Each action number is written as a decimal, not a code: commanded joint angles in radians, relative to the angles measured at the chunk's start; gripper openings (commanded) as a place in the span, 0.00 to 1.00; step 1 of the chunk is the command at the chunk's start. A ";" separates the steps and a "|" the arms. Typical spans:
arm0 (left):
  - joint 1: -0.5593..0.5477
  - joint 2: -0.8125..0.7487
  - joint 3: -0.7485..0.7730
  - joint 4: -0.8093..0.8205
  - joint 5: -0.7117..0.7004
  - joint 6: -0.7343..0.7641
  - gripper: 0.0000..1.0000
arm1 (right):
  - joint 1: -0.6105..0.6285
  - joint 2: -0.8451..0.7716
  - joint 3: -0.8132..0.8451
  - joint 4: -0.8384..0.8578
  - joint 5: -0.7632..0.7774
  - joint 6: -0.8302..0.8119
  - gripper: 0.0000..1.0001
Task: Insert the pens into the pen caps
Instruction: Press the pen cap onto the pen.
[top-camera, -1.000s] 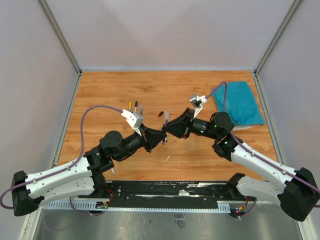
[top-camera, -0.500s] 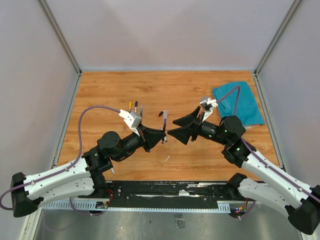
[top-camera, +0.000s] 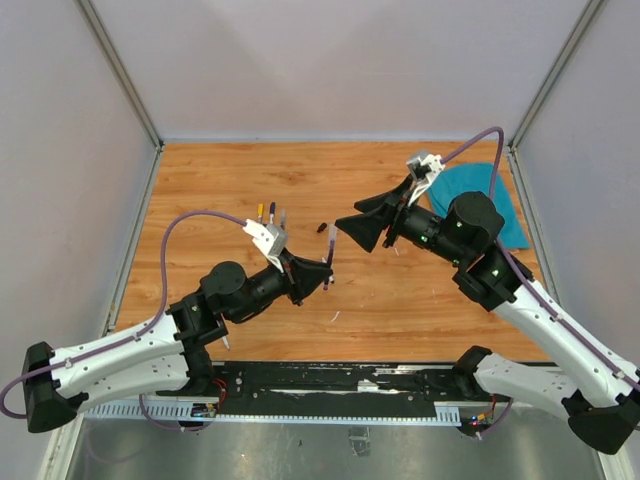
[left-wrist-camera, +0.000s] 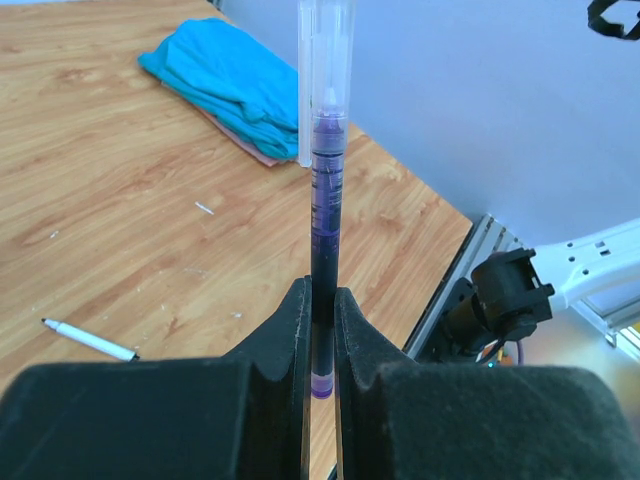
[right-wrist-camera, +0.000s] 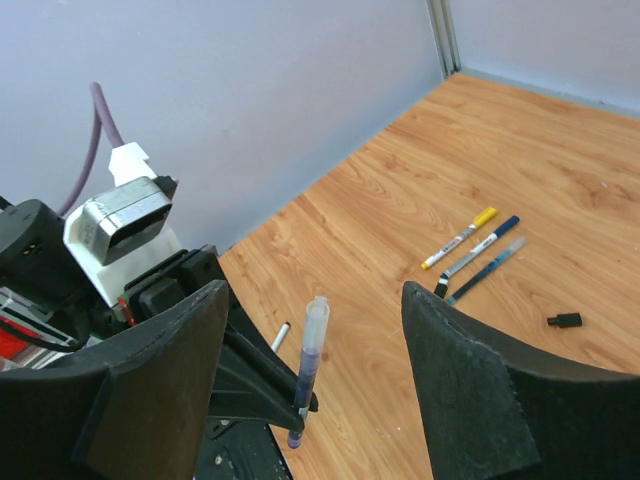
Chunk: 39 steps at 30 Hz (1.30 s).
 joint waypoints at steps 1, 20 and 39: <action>-0.007 0.015 0.040 0.000 -0.009 0.006 0.01 | 0.014 0.053 0.052 -0.081 -0.010 -0.007 0.69; -0.008 0.041 0.055 0.007 0.011 0.008 0.00 | 0.024 0.130 0.019 -0.038 -0.103 0.033 0.27; -0.007 0.005 0.078 0.119 -0.040 -0.001 0.00 | 0.053 0.058 -0.138 0.022 -0.070 0.061 0.01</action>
